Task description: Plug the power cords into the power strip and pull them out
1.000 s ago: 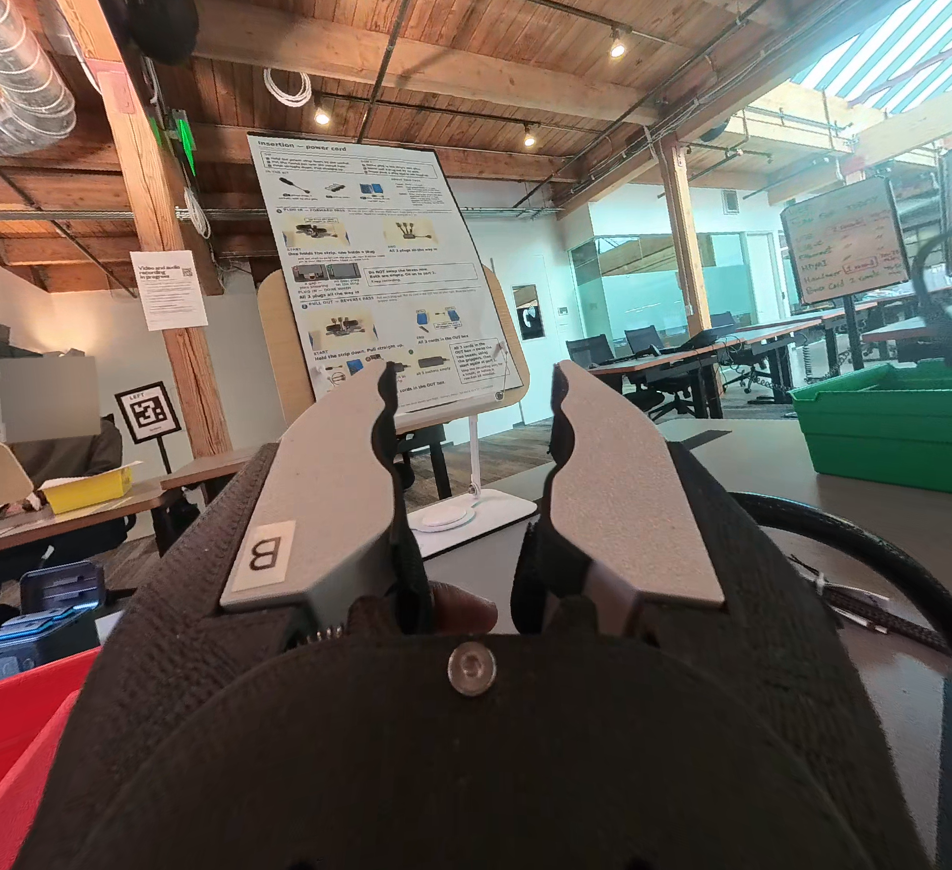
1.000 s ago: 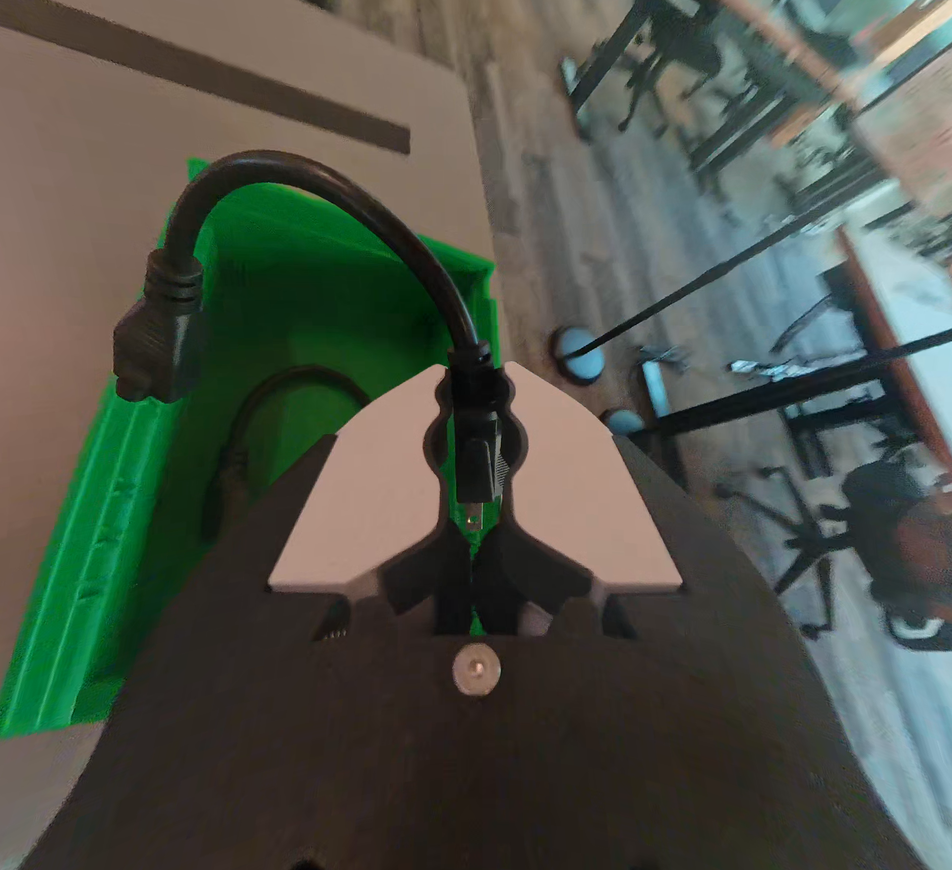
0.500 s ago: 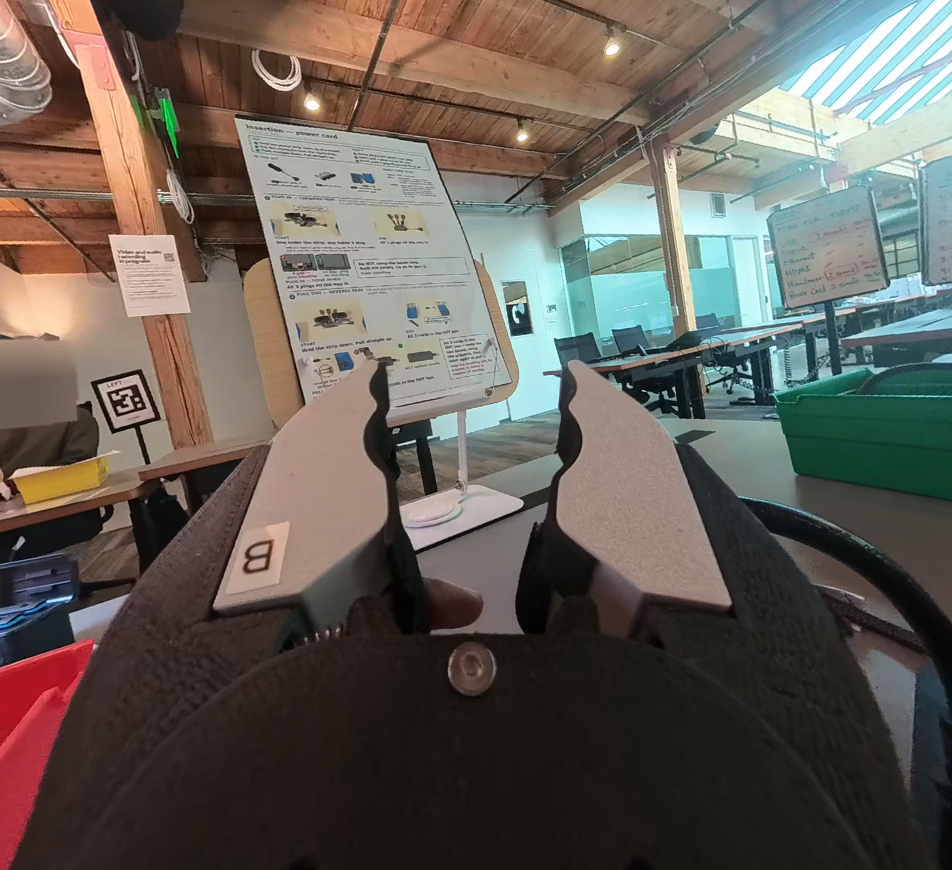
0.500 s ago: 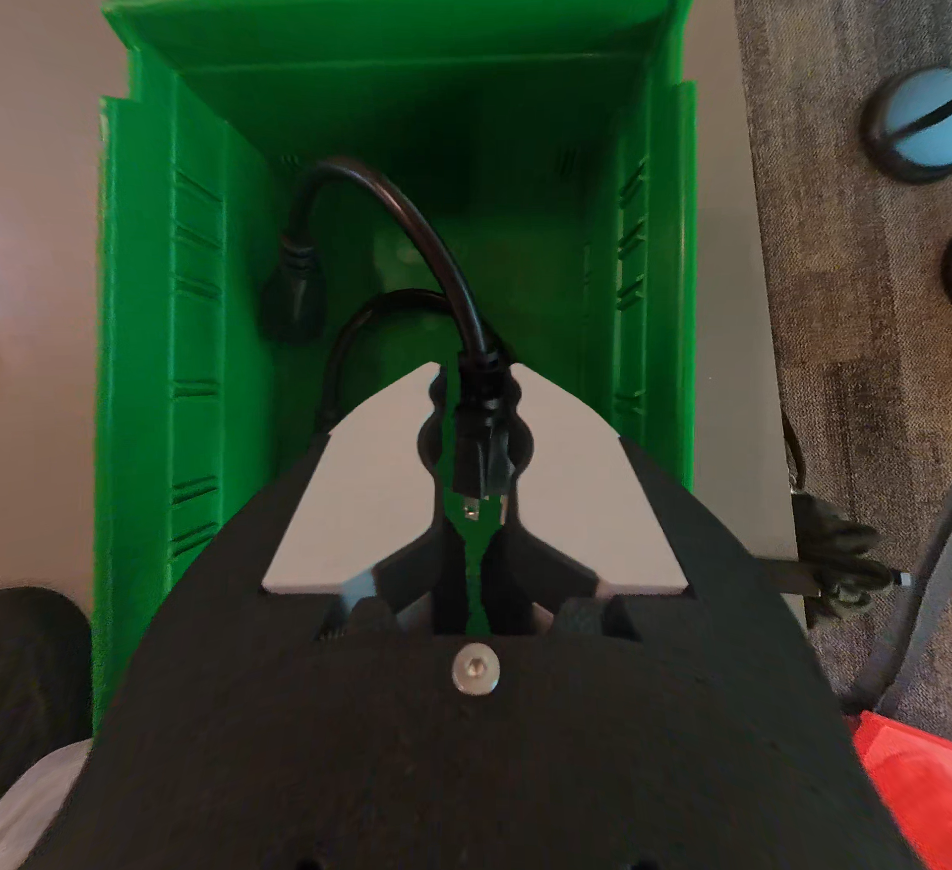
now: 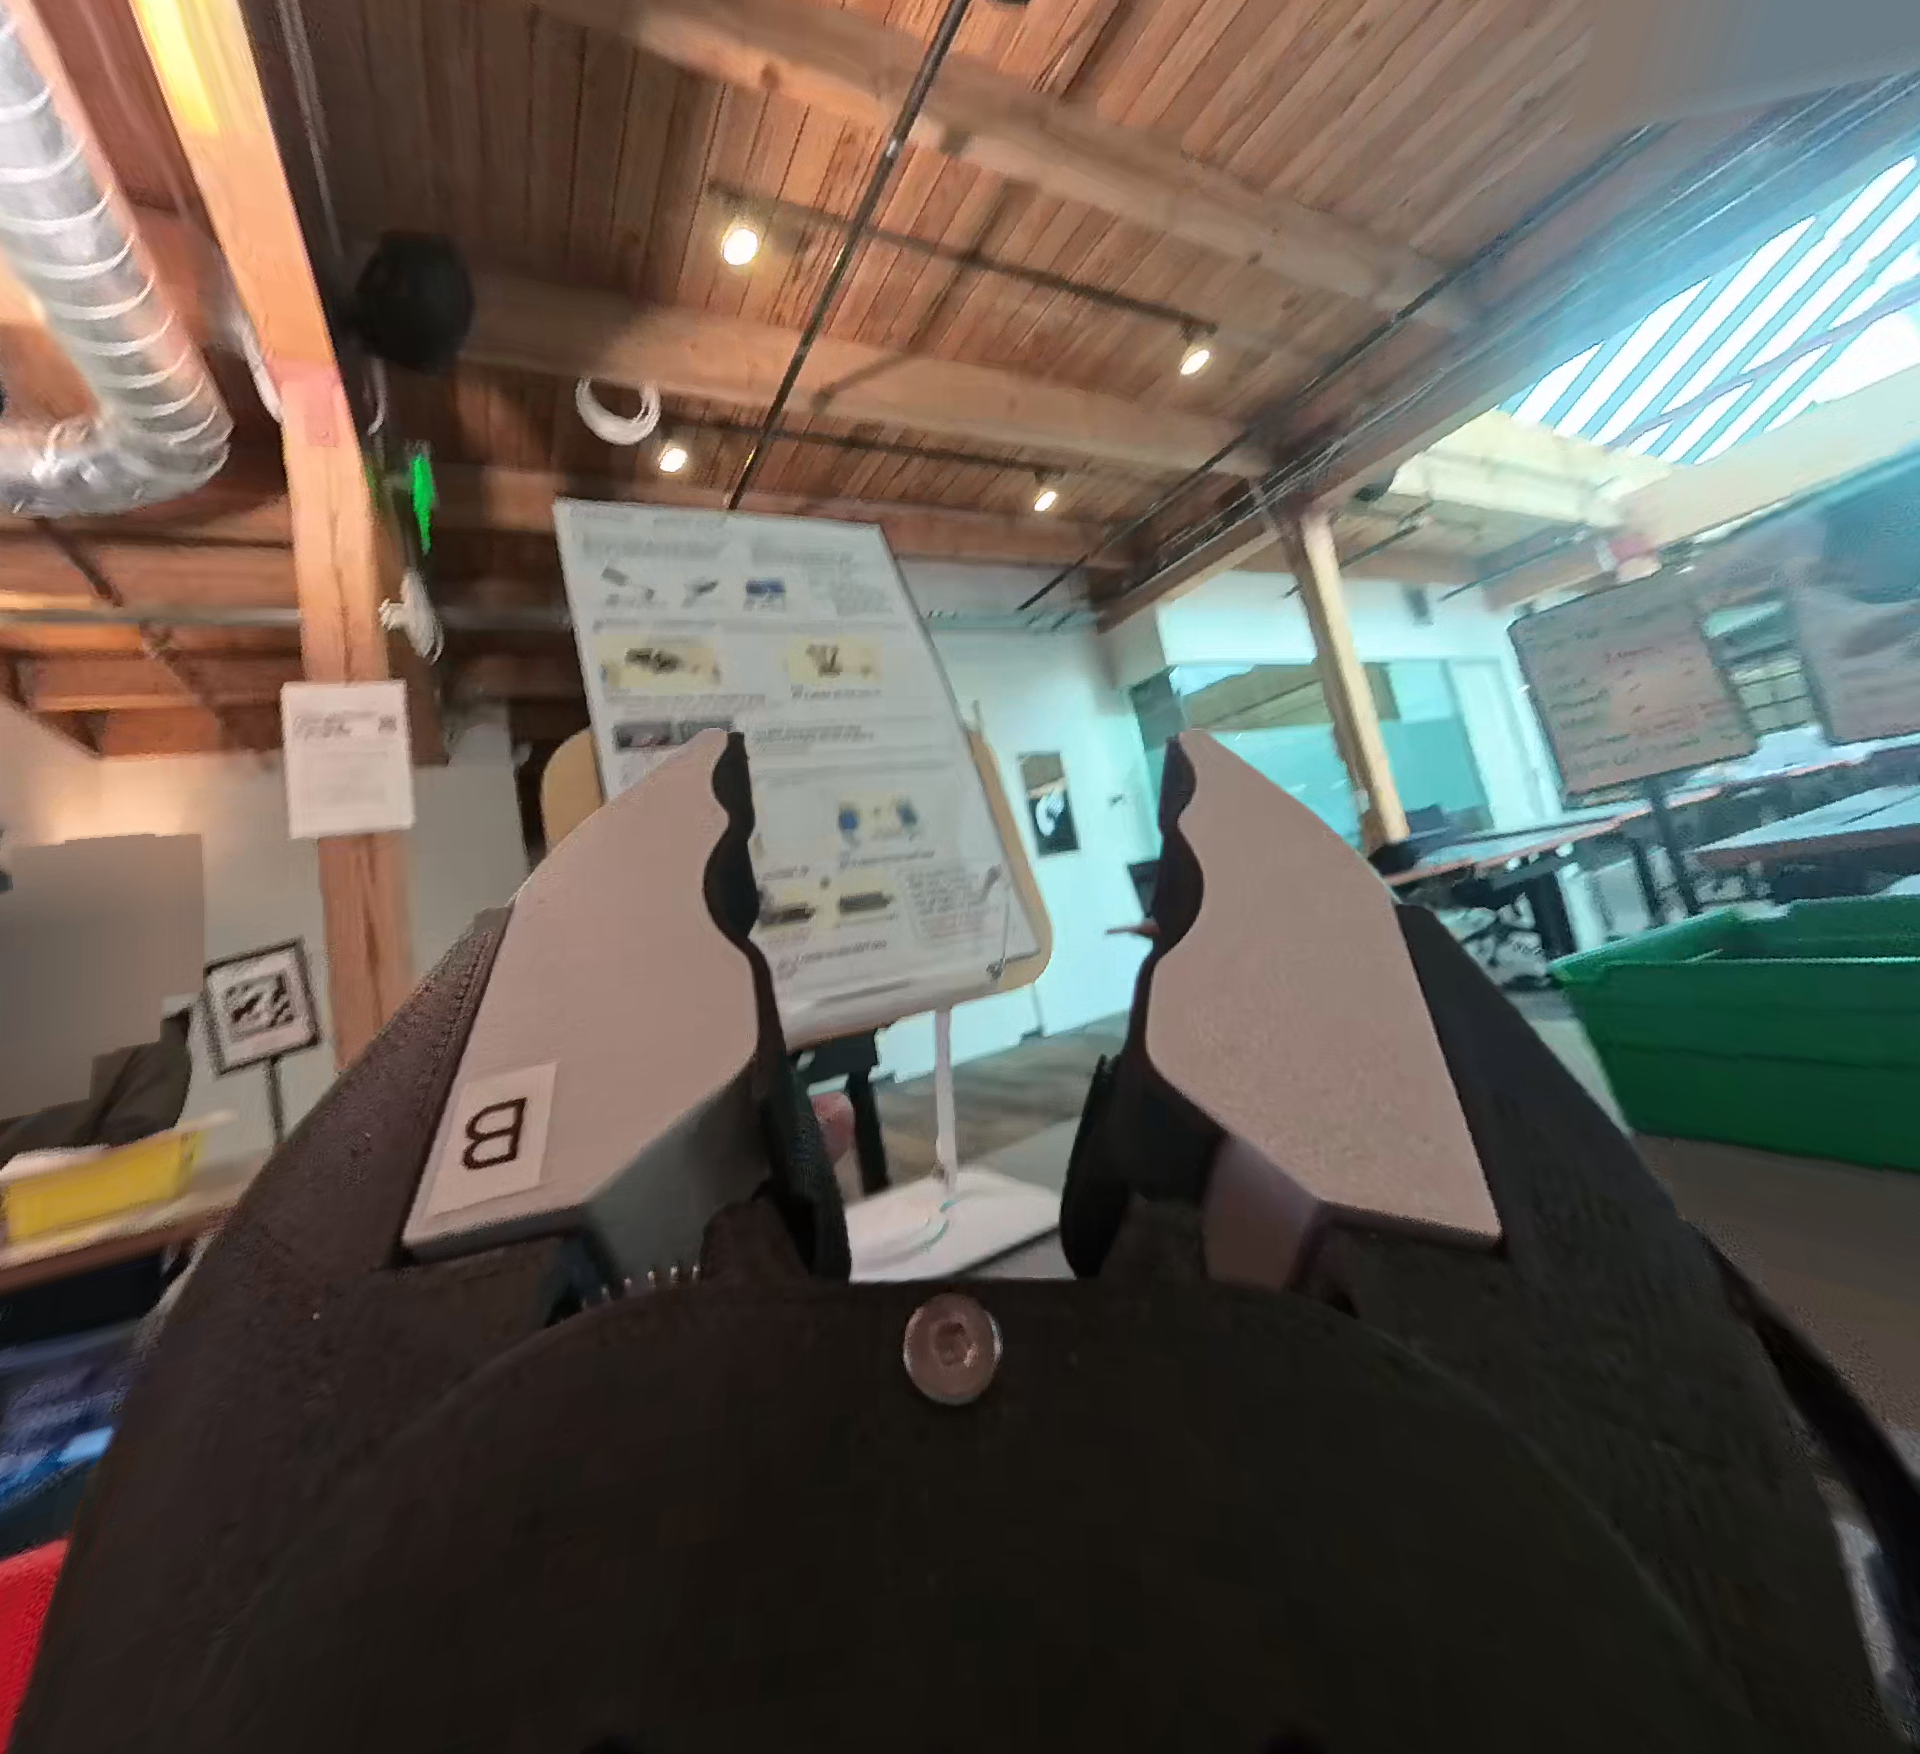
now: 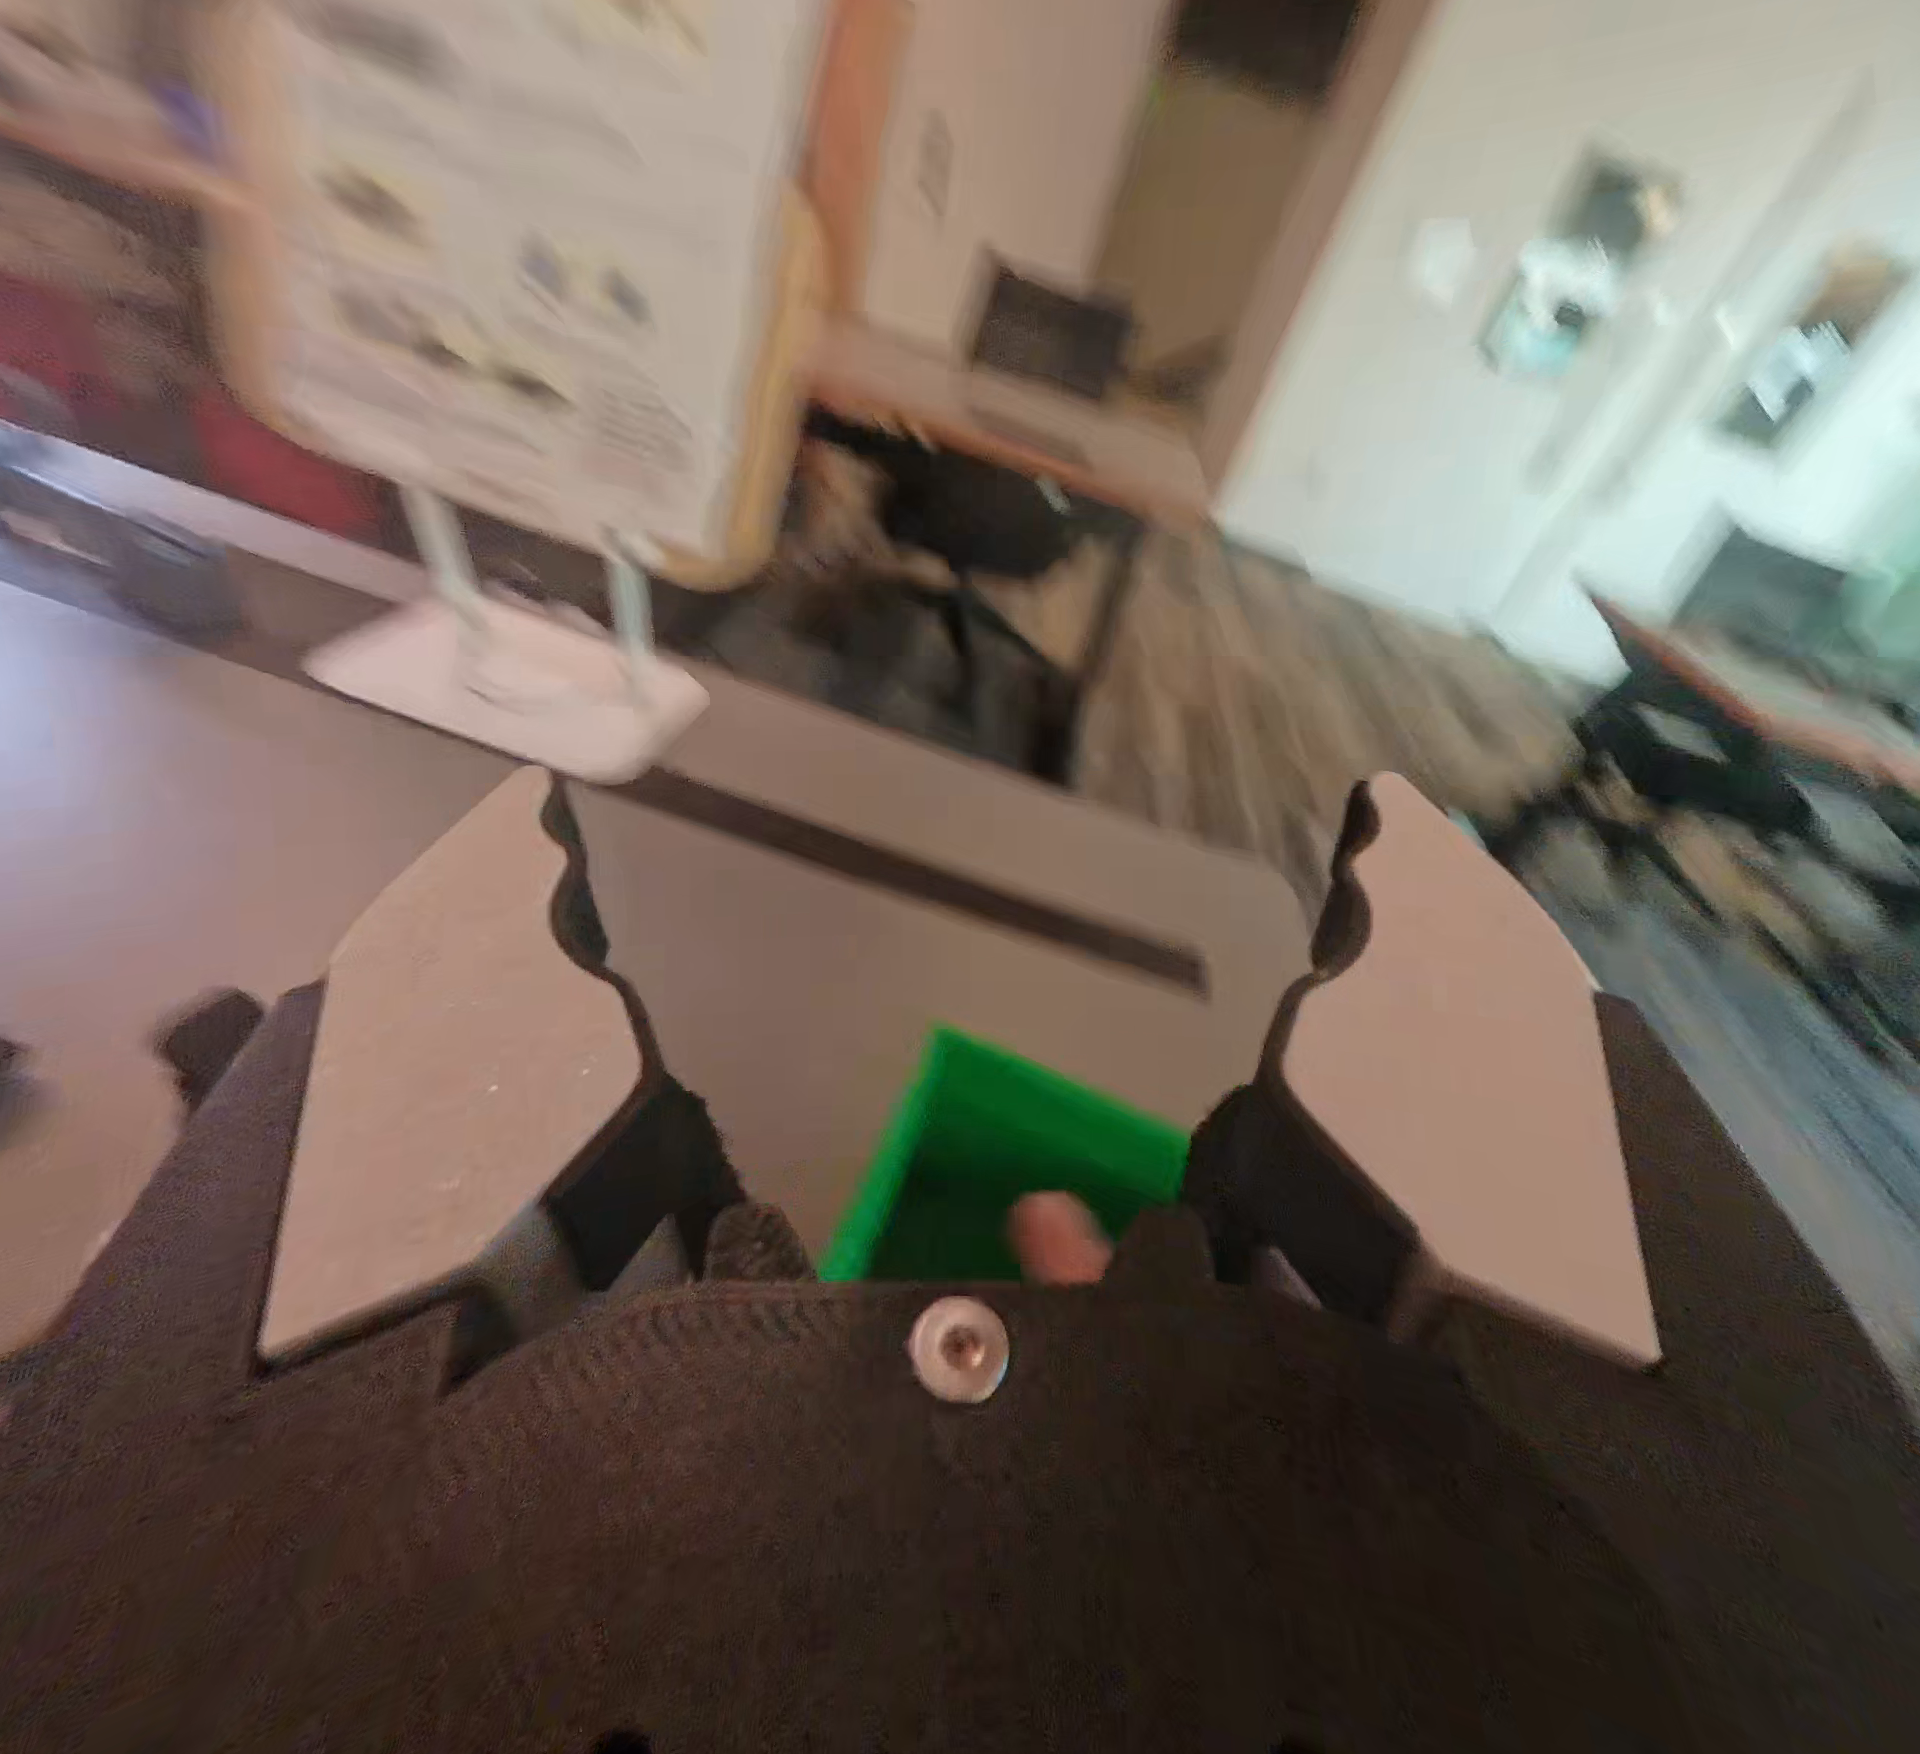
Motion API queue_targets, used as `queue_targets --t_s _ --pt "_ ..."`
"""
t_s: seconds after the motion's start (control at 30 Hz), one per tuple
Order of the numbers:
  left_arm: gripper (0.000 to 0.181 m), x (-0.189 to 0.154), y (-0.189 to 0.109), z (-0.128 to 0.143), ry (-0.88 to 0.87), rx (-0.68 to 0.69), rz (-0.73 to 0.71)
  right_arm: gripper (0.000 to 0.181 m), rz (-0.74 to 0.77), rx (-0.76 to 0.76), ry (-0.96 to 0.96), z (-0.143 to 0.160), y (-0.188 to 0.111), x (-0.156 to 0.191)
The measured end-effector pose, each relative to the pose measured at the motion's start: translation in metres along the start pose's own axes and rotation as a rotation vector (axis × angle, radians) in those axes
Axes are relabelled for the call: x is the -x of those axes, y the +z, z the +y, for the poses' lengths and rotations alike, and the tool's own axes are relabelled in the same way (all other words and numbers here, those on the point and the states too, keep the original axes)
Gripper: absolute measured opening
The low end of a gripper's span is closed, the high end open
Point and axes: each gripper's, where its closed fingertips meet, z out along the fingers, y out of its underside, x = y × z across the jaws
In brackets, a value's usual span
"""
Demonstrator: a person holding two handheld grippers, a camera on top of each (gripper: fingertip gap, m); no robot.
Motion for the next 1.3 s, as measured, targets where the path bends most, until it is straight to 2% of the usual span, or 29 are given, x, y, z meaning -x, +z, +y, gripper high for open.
queue_targets --t_s 0.07,0.13,0.33,0.43,0.53,0.63,0.67,0.73,0.77,0.8,0.87,0.9,0.93,0.97,1.0,1.03,1.1,1.13,1.17,1.23,1.3 --pt "0.075 -0.009 -0.001 -0.014 -0.029 -0.071 0.057 0.146 -0.178 -0.212 -0.066 -0.038 0.0 0.046" --pt "0.077 -0.015 -0.002 -0.021 -0.069 -0.101 0.106 0.145 -0.33 -0.37 -0.132 -0.063 -0.007 0.087" --pt "0.079 -0.034 -0.007 -0.033 -0.169 -0.15 0.282 0.146 -0.655 -0.594 -0.098 -0.106 -0.045 0.158" --pt "0.098 -0.042 -0.005 -0.025 -0.182 -0.109 0.334 0.146 -0.694 -0.665 -0.148 -0.116 -0.058 0.175" --pt "0.121 -0.051 -0.001 -0.017 -0.097 -0.061 0.35 0.145 -0.693 -0.687 -0.186 -0.118 -0.057 0.185" --pt "0.12 -0.054 0.001 -0.008 -0.028 -0.01 0.348 0.145 -0.735 -0.665 -0.215 -0.114 -0.055 0.198" --pt "0.107 -0.054 0.0 -0.008 -0.019 -0.013 0.348 0.145 -0.724 -0.661 -0.223 -0.115 -0.053 0.199" --pt "0.045 -0.047 -0.003 -0.004 0.007 0.014 0.327 0.125 -0.711 -0.673 -0.226 -0.117 -0.053 0.199" --pt "0.014 -0.045 -0.004 -0.001 0.017 0.039 0.325 0.124 -0.732 -0.704 -0.223 -0.12 -0.058 0.202" --pt "0.001 -0.044 -0.005 0.003 0.011 0.071 0.326 0.119 -0.759 -0.735 -0.217 -0.123 -0.064 0.204" --pt "0.0 -0.041 -0.004 0.011 -0.004 0.127 0.312 0.1 -0.762 -0.775 -0.179 -0.129 -0.07 0.201" --pt "0.0 -0.038 -0.003 0.014 0.006 0.149 0.288 0.084 -0.747 -0.784 -0.165 -0.13 -0.07 0.196" --pt "0.0 -0.03 -0.002 0.016 0.038 0.165 0.23 0.053 -0.743 -0.767 -0.165 -0.128 -0.068 0.193" --pt "0.0 -0.021 -0.001 0.018 0.072 0.179 0.167 0.012 -0.757 -0.736 -0.189 -0.123 -0.067 0.192" --pt "0.001 -0.011 -0.002 0.018 0.09 0.19 0.108 0.001 -0.763 -0.723 -0.212 -0.119 -0.066 0.191" --pt "0.003 -0.004 -0.004 0.018 0.074 0.203 0.073 0.0 -0.761 -0.714 -0.22 -0.117 -0.065 0.189" --pt "0.005 -0.003 -0.008 0.021 -0.021 0.235 0.102 0.0 -0.778 -0.689 -0.234 -0.113 -0.065 0.19" --pt "0.009 -0.004 -0.009 0.021 -0.069 0.242 0.116 0.004 -0.791 -0.699 -0.243 -0.113 -0.067 0.192" --pt "0.014 -0.007 -0.01 0.02 -0.106 0.244 0.149 0.031 -0.783 -0.725 -0.224 -0.117 -0.069 0.192" --pt "0.032 -0.019 -0.013 0.021 -0.195 0.264 0.253 0.145 -0.705 -0.804 -0.141 -0.133 -0.07 0.189" --pt "0.066 -0.027 -0.013 0.02 -0.313 0.266 0.31 0.146 -0.67 -0.816 -0.215 -0.132 -0.07 0.194"
